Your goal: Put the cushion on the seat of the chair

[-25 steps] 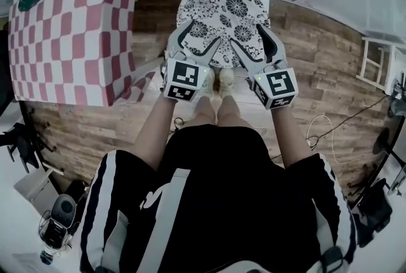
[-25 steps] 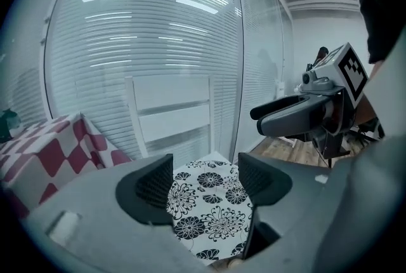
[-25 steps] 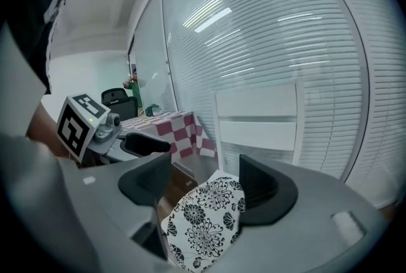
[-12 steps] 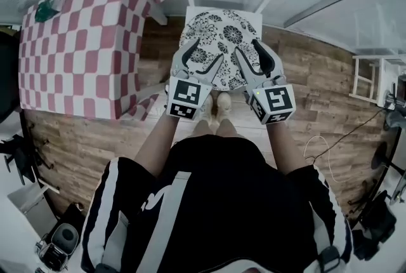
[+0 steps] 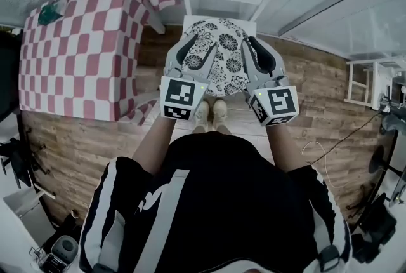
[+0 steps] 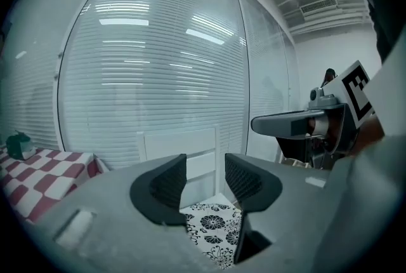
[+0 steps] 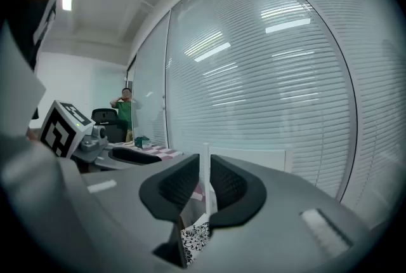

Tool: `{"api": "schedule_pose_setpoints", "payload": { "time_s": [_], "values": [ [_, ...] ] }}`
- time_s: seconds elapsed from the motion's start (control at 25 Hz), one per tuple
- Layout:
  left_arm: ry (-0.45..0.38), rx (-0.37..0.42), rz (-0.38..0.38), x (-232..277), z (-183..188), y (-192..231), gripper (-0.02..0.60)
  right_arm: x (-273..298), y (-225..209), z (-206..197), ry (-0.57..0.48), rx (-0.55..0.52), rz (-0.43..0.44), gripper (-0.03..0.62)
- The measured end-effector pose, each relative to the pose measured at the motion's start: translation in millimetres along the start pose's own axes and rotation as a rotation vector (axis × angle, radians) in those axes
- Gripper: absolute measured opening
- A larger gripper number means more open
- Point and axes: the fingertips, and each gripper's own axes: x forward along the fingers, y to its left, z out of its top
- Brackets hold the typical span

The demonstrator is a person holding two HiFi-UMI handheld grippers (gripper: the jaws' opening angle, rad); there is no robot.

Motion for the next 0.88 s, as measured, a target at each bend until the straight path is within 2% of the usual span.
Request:
{"api": "schedule_pose_setpoints", "payload": {
  "time_s": [0.16, 0.24, 0.4, 0.52, 0.88],
  "values": [
    [-0.04, 0.011, 0.0, -2, 17, 1, 0.193, 1, -3, 16, -0.038, -0.006, -0.013, 0.005],
    [-0.055, 0.019, 0.011, -4, 22, 2, 0.159, 1, -2, 22, -0.054, -0.003, -0.01, -0.006],
    [-0.074, 0.018, 0.036, -10, 30, 5, 0.134, -2, 4, 33, -0.071, -0.023, 0.014, -0.006],
    [-0.084, 0.029, 0.056, -13, 34, 8, 0.082, -4, 9, 39, -0.095, -0.031, 0.032, -0.006],
    [-0.093, 0.029, 0.089, -16, 38, 14, 0.037, -8, 14, 53, -0.131, -0.059, 0.026, -0.006]
  ]
}}
